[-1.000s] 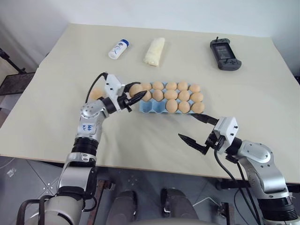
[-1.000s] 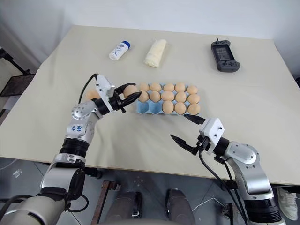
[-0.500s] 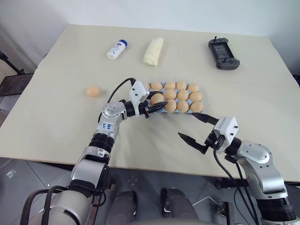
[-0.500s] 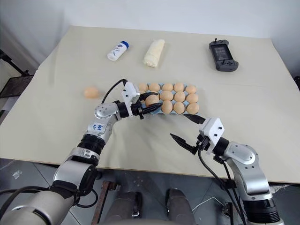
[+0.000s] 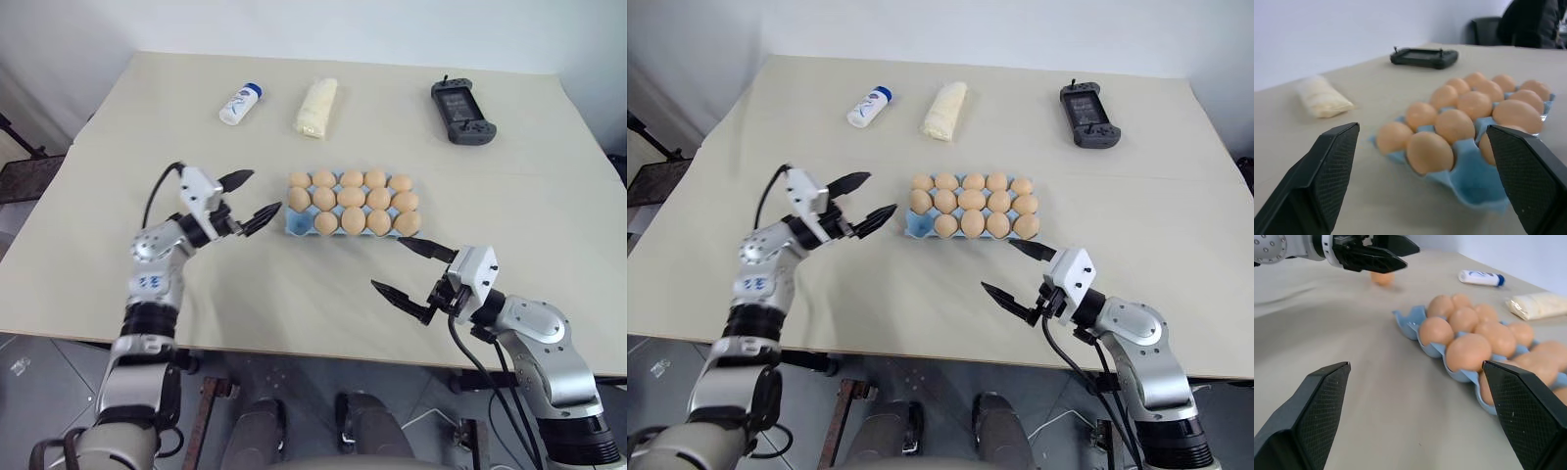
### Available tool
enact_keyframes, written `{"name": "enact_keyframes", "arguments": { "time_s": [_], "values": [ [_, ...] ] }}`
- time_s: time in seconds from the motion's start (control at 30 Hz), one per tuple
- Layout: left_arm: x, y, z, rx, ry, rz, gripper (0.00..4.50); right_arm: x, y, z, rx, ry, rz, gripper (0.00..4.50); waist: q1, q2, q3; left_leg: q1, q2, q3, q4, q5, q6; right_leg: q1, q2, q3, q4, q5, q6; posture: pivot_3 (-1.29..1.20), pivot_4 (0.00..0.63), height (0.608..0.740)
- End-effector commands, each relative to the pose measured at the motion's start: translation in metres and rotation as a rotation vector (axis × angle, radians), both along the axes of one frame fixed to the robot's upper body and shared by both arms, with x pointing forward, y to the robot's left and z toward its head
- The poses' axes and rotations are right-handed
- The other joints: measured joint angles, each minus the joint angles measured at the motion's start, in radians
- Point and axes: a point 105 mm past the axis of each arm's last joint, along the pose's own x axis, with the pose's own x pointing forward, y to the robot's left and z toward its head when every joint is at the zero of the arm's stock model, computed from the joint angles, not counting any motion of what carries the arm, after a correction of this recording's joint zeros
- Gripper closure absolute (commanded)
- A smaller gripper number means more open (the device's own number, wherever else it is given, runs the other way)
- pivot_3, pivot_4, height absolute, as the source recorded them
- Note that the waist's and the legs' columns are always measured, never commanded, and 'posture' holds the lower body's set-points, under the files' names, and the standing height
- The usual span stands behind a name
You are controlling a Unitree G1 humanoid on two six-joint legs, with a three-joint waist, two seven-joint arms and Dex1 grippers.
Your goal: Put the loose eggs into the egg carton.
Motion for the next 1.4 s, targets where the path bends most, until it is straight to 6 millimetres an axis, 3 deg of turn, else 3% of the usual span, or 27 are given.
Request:
{"name": "enact_keyframes", "arguments": {
  "time_s": [0.03,0.3,0.5,0.83,1.07,1.37,1.4],
  "values": [
    [-0.022,0.036,0.008,-0.002,-0.033,0.091,0.12,-0.001,0.005,0.014,0.014,-0.044,0.056,0.0,-0.004,0.0,0.0,0.0,0.0,0.0,0.0,0.0,0.0,0.0,0.0,0.0,0.0,0.0,0.0,0.0,0.15,0.74],
    [-0.061,0.102,-0.027,-0.046,0.066,0.401,0.12,0.003,0.014,0.015,0.018,-0.046,0.099,0.0,-0.001,0.0,0.0,0.001,0.001,-0.001,-0.002,-0.001,0.0,0.0,0.0,0.0,-0.001,0.0,-0.001,0.0,0.15,0.74],
    [-0.065,0.12,-0.037,-0.101,0.092,0.536,0.12,0.005,0.014,0.016,0.011,-0.049,0.106,0.0,-0.001,0.0,0.0,0.001,0.0,-0.001,-0.002,-0.001,0.001,0.001,-0.002,0.0,-0.002,0.0,-0.001,0.0,0.15,0.74],
    [-0.016,0.105,-0.014,-0.12,0.065,0.52,0.12,0.009,0.014,0.016,0.0,-0.05,0.102,0.0,0.0,0.0,0.0,0.0,0.0,-0.001,-0.001,-0.001,0.001,0.001,-0.002,-0.001,-0.002,0.0,-0.001,0.0,0.15,0.74],
    [0.041,0.088,-0.015,-0.049,0.174,0.541,0.12,0.011,0.016,0.018,-0.004,-0.057,0.109,0.0,0.0,0.0,0.0,-0.001,0.0,-0.001,-0.001,-0.001,0.001,-0.001,-0.001,-0.004,-0.001,0.0,0.0,0.0,0.15,0.74],
    [0.059,0.078,-0.029,-0.018,0.271,0.533,0.12,0.007,0.015,0.015,-0.003,-0.05,0.091,0.0,-0.002,-0.001,0.0,-0.001,0.001,0.001,-0.002,-0.002,-0.002,-0.003,-0.001,-0.011,0.0,0.0,0.0,0.0,0.15,0.74],
    [0.059,0.077,-0.03,-0.018,0.272,0.532,0.27,0.007,0.015,0.015,-0.002,-0.05,0.086,0.0,-0.001,-0.001,0.0,-0.001,0.001,0.001,-0.002,-0.002,-0.003,-0.003,-0.002,-0.011,0.0,0.0,0.0,0.0,0.15,0.74]
  ]
}}
